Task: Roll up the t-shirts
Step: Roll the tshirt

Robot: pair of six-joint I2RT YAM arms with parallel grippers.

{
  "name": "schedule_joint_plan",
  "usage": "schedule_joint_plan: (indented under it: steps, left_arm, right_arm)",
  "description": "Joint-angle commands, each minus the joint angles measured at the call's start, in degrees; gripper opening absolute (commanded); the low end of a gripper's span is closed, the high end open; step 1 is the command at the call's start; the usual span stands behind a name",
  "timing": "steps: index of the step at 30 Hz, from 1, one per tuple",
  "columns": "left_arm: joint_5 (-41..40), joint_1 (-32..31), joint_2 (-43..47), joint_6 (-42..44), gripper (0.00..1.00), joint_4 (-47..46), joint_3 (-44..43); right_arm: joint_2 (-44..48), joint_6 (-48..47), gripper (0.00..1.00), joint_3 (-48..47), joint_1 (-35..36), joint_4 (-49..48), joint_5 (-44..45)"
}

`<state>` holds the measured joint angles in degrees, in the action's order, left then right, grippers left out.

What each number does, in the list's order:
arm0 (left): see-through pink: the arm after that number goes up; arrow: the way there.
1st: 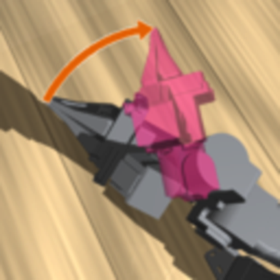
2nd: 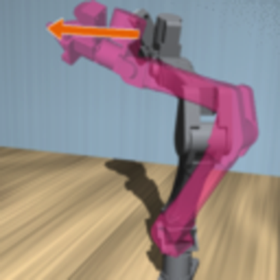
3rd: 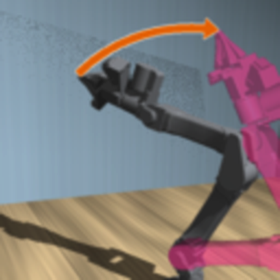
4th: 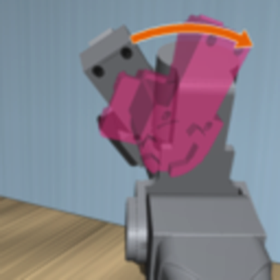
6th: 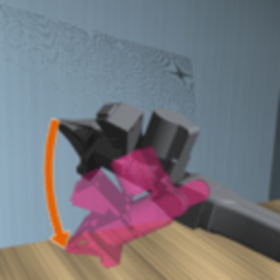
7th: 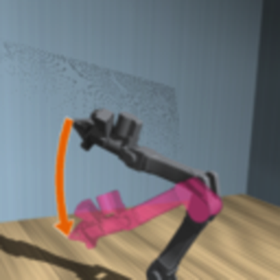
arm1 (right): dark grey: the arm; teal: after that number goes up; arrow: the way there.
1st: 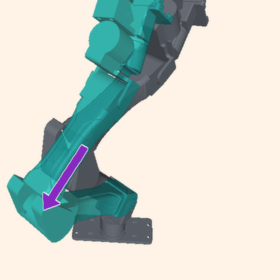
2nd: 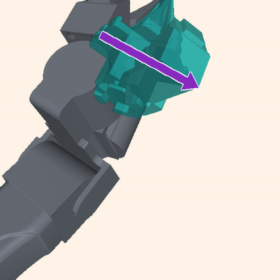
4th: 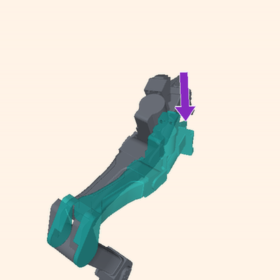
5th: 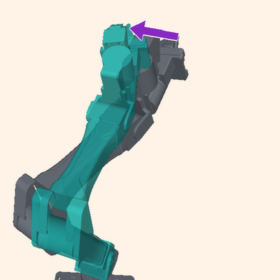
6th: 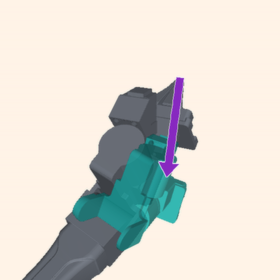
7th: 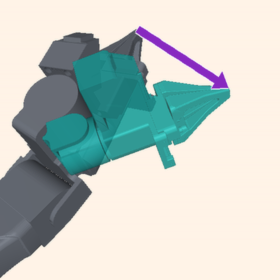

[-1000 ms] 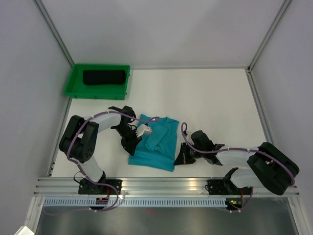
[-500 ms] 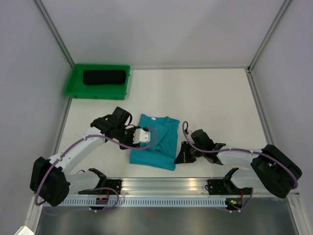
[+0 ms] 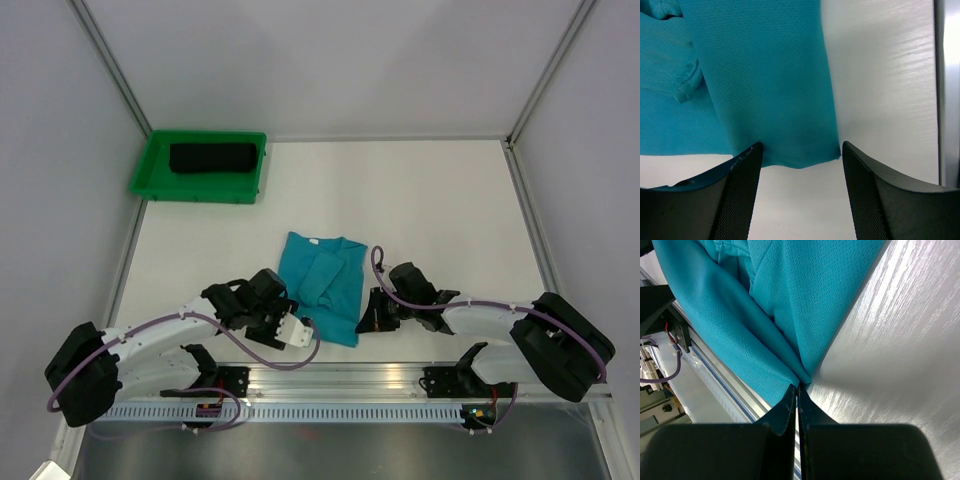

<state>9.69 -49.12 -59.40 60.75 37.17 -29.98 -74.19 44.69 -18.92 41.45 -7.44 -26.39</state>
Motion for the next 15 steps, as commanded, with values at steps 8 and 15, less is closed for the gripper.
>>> schedule_joint_plan:
  steps: [8,15]
  left_arm:
    - [-0.83,-1.32,-5.03,-5.73,0.68,-5.97,2.55]
    - [0.15,-1.94,-8.8,-7.75,0.41,-8.07,4.05]
  right_arm:
    - [-0.16,-2.15,0.0,-2.09,-1.55,1.91,-0.76]
    - [-0.86,-2.58,0.0,-1.91,-2.6,2.25,-2.52]
